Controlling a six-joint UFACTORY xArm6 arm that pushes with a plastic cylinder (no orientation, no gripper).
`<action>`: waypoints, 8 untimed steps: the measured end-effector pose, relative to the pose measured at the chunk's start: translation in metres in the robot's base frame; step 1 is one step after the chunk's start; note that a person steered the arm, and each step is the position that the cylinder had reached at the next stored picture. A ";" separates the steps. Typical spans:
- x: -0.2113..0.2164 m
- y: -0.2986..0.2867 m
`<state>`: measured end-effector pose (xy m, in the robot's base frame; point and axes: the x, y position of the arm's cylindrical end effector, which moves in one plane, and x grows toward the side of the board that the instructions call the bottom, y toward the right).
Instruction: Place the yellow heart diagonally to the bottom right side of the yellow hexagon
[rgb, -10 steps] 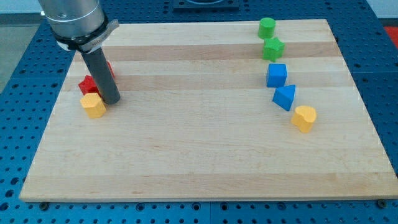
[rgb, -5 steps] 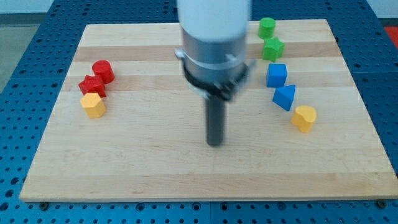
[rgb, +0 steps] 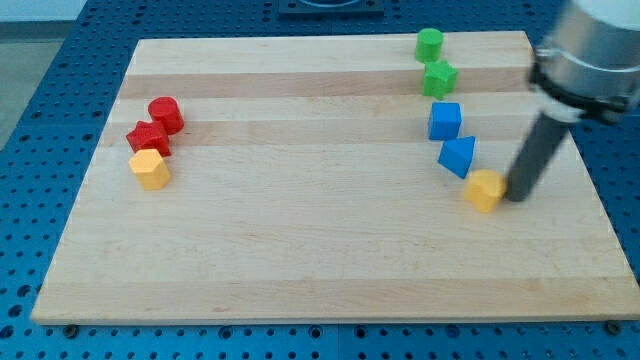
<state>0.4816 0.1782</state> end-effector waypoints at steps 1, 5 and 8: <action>0.001 -0.088; 0.045 -0.216; 0.099 -0.264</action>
